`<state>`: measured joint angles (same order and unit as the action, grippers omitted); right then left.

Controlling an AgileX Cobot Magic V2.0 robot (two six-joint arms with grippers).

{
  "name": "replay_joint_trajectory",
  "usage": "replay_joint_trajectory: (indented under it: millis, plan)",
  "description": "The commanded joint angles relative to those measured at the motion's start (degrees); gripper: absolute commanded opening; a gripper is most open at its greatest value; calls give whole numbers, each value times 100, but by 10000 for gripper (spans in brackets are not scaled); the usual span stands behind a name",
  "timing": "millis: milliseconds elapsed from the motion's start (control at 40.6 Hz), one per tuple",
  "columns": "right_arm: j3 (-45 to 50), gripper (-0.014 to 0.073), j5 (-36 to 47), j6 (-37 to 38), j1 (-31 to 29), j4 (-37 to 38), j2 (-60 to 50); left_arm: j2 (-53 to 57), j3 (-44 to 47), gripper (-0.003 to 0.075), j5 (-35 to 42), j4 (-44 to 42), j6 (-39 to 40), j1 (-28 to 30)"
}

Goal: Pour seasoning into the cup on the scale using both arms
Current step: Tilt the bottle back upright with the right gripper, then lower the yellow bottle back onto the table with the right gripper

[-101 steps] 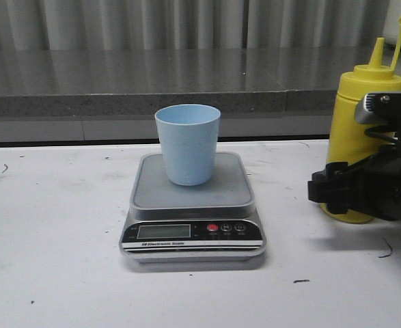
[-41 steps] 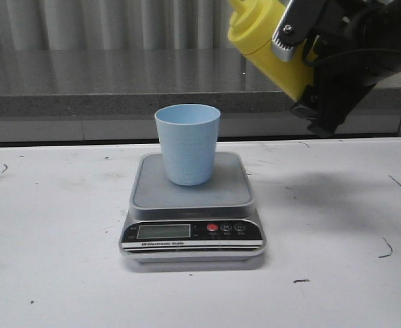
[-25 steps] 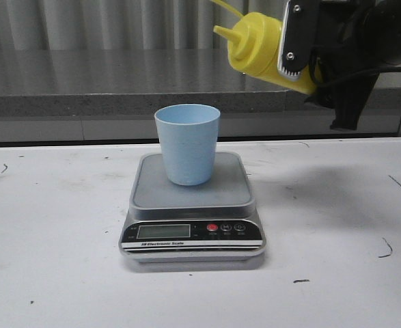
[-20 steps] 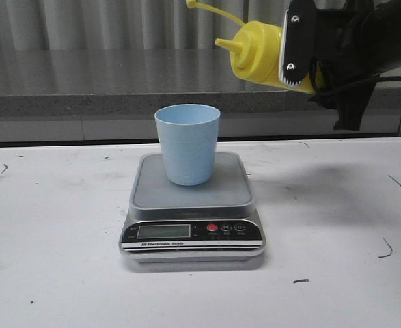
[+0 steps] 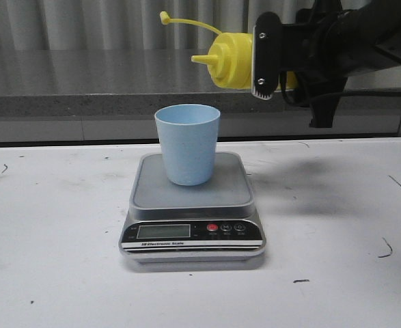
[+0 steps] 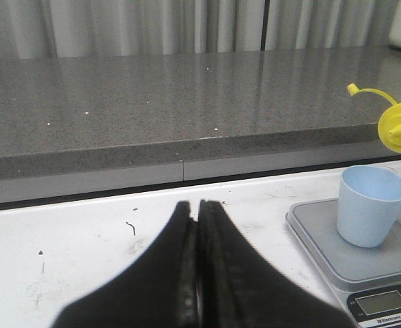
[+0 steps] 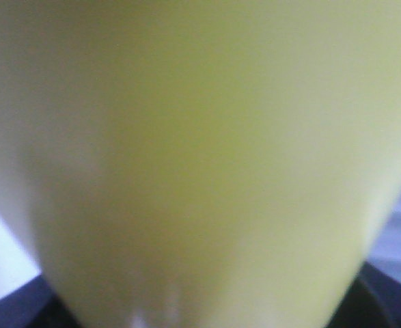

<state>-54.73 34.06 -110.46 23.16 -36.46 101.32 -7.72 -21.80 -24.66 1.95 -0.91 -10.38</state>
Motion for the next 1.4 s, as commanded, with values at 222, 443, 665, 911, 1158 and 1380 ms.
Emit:
replay_joint_trajectory:
  millis: [222, 443, 665, 911, 1158, 1380]
  plan:
    - [-227, 237, 714, 183, 1, -961, -325, -67, -155, -20, 490, 53, 36, 20]
    - [-227, 237, 294, 863, 1, -1928, -330, -67, -155, -20, 490, 53, 36, 20]
    - [-227, 237, -337, 2286, -53, -2818, -711, -67, -155, -20, 490, 53, 36, 20]
    - [-49, 237, -1081, 4548, -256, -2845, -1197, -67, -155, -20, 490, 53, 36, 20]
    - [568, 237, -1194, 5929, -241, -1978, -1267, -67, -155, -20, 490, 53, 36, 20]
    - [1173, 237, -633, 7870, -230, -373, -1267, -67, -155, -20, 490, 53, 36, 20]
